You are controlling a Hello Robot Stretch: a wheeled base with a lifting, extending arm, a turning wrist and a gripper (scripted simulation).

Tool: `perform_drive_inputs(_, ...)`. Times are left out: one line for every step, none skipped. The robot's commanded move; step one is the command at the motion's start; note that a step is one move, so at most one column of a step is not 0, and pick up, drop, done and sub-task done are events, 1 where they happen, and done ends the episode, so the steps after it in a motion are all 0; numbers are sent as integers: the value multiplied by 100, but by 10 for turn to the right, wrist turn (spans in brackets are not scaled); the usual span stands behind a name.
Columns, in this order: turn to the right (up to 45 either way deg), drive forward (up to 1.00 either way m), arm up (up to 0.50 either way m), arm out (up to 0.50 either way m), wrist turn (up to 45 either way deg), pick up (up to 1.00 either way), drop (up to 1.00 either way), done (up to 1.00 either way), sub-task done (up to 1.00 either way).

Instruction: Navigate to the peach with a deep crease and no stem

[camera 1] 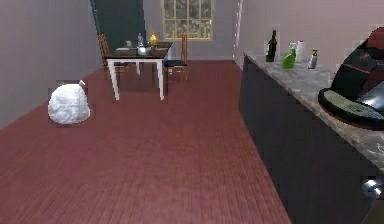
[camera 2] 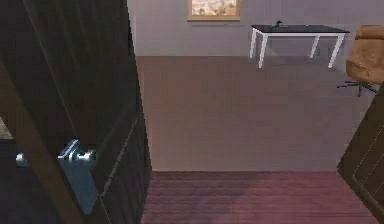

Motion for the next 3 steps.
perform_drive_inputs(-450, 0, 0, 0, 0, 0, 0, 0, 0)
perform_drive_inputs(-450, 0, 0, 0, 0, 0, 0, 0, 0)
perform_drive_inputs(-450, 0, 0, 0, 0, 0, 0, 0, 0)
